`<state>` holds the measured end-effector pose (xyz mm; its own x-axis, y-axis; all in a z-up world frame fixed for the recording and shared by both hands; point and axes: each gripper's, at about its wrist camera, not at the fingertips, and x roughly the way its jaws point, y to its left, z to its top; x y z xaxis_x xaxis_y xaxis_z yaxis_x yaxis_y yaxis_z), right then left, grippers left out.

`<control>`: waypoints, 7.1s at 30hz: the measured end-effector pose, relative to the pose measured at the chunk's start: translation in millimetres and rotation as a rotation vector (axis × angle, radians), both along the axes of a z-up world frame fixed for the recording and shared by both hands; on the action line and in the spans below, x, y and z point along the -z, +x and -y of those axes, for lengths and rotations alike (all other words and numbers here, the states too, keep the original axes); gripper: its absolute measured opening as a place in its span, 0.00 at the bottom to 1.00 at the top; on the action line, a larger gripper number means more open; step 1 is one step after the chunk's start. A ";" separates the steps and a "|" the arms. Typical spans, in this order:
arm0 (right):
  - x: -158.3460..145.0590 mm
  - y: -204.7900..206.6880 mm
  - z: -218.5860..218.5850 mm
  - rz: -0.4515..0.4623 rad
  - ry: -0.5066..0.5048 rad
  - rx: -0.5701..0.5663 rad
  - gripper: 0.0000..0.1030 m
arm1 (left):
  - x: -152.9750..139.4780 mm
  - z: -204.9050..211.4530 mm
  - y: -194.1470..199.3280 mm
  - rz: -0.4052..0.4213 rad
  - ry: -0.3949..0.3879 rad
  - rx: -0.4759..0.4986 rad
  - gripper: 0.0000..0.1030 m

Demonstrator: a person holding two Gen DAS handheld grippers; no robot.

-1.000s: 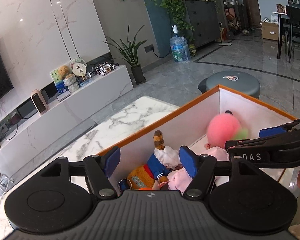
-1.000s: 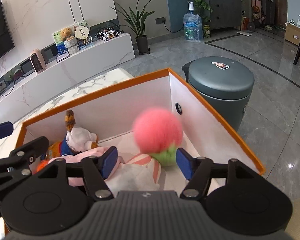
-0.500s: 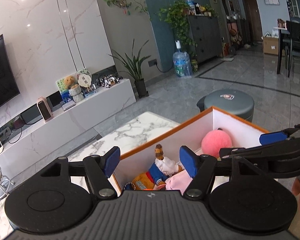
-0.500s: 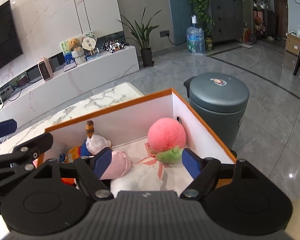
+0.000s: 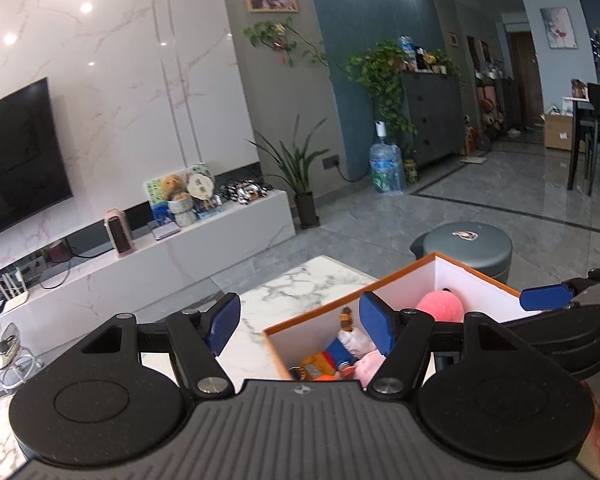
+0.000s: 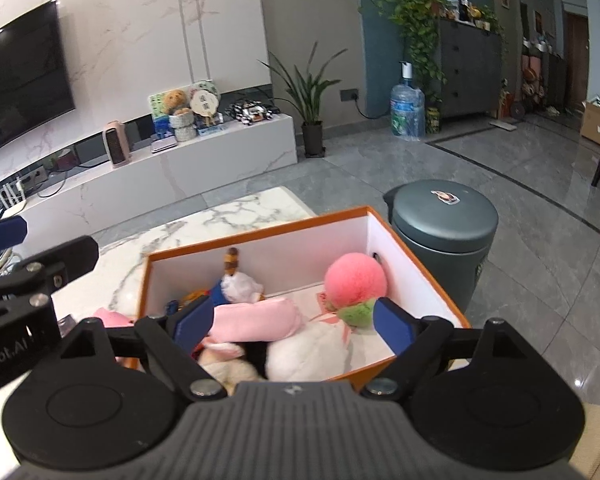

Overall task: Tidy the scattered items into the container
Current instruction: 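Withdraw both tools from the box toward the card box and pink notebook, then grasp the picture card box with the left tool while the right tool grasps the pink notebook, then lift and carry the card box and pink notebook over the orange box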

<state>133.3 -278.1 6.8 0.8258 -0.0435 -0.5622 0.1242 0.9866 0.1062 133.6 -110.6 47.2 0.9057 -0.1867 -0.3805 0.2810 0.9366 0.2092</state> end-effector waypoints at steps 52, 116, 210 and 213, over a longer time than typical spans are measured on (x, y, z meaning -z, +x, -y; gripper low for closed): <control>34.2 -20.0 -244.8 -0.107 -0.275 -0.447 0.88 | 44.2 -238.0 -37.9 -0.135 -0.301 -0.426 0.82; 160.8 164.2 -240.4 -0.109 -0.148 -0.421 0.94 | 167.6 -210.5 158.3 -0.486 -0.231 -0.433 0.86; 27.8 32.5 -3.9 0.077 -0.041 0.000 0.83 | 31.4 5.5 52.7 -0.245 -0.047 0.022 0.65; 36.1 39.9 9.7 0.064 -0.041 0.024 0.83 | 41.0 21.1 59.0 -0.264 -0.025 0.041 0.65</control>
